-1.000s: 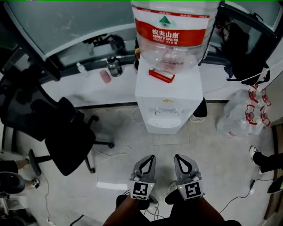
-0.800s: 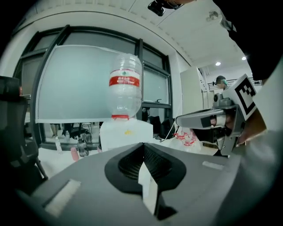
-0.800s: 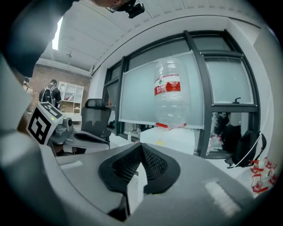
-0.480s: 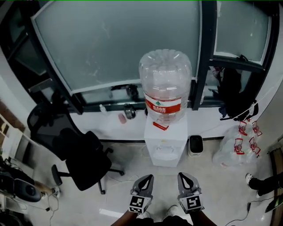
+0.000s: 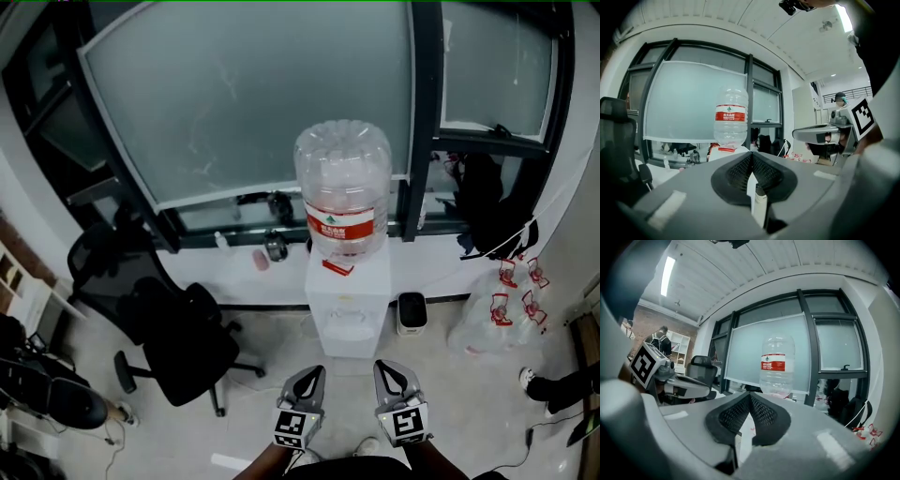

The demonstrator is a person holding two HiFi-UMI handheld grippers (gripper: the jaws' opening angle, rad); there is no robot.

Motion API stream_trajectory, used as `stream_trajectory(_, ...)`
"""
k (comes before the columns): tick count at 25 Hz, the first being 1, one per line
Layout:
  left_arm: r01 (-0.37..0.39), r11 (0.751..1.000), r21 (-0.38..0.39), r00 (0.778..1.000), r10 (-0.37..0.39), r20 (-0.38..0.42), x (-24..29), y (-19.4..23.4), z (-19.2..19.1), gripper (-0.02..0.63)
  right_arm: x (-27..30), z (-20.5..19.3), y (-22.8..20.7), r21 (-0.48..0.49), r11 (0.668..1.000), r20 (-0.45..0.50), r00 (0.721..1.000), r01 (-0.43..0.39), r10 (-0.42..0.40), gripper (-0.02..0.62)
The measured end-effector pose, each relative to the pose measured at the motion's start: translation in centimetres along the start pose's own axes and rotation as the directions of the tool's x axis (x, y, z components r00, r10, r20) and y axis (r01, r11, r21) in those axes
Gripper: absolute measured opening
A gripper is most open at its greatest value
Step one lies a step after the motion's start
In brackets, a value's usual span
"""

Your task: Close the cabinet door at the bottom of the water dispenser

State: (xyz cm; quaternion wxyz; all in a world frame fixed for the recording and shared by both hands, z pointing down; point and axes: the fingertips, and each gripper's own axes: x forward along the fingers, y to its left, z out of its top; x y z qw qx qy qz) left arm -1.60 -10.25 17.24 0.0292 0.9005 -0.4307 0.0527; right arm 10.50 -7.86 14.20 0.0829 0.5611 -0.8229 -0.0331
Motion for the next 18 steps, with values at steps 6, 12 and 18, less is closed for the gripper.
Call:
stream_trajectory(6,0.000,1.000,0.011,1.000,0.000,0.009,-1.3,0.5,0.1,0.017,-0.3,0.4,0.5,-0.015,1.000,0.016,1.000,0.024,-0.024,0.002)
stream_trajectory(12,-0.003,1.000,0.011,1.000,0.003,0.013,-2.2,1.3,0.0,0.017,-0.4,0.9,1.6,-0.031,0.999,0.012,0.999,0.036,-0.035,0.002)
stream_trajectory(18,-0.034,0.999,0.003,0.999,0.034,0.006,-3.0,2.0,-0.2,0.017,-0.6,1.0,2.4,-0.003,0.999,0.029,0.999,0.043,-0.042,0.002)
